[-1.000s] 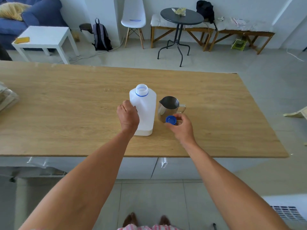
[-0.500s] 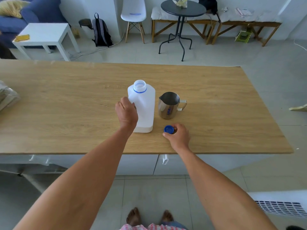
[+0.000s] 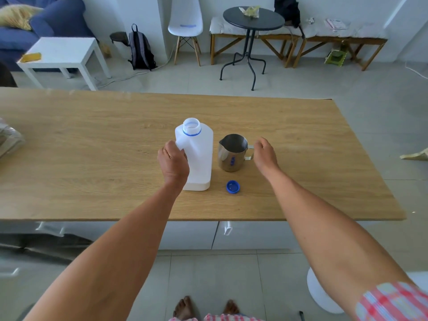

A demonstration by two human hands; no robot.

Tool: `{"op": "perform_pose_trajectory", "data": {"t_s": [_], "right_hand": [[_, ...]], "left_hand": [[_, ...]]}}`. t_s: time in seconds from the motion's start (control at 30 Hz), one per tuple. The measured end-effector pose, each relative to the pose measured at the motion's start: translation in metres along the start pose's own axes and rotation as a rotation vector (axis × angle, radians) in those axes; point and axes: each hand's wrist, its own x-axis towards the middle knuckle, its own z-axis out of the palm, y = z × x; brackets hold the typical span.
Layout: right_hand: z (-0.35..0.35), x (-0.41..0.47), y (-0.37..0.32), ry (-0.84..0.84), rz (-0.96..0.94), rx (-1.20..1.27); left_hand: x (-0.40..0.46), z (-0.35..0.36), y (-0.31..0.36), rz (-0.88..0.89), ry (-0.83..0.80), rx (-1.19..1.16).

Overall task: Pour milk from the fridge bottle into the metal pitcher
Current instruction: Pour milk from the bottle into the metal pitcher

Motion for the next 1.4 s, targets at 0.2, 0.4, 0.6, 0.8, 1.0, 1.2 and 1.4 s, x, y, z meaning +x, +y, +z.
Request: {"op": "perform_pose_trajectory", "data": {"t_s": [0.2,0.4,0.6,0.8,1.0,1.2,1.4], "right_hand": [[0.004,-0.003,0.014,-0.037,0.024,-0.016],[0.016,-0.028,0.020,-0.083,0.022,0.192],[0.035,-0.042,0.009,-0.174,0.125,0.320],[0.048,-0.050,0.008,-0.158,0.180,0.374],[0.051,-0.051,0.008,-0.145,0.169,0.367],[0.055,-0.051,0.006,-0.160,0.149,0.346],[0.056,-0.049,0.004,-0.175,0.138,0.301]], "left_hand": [[-0.003,0.001,0.003,0.013,0.005,-0.008],[-0.005,-0.001,0.005,0.005,-0.003,0.011],[-0.011,-0.002,0.011,-0.014,-0.020,-0.062],[-0.012,0.000,0.015,-0.028,-0.009,-0.014],[0.002,-0.001,0.037,0.024,-0.006,0.103],[0.020,0.003,0.074,0.152,-0.150,0.511],[0.026,0.010,0.086,0.216,-0.282,0.800]]}}
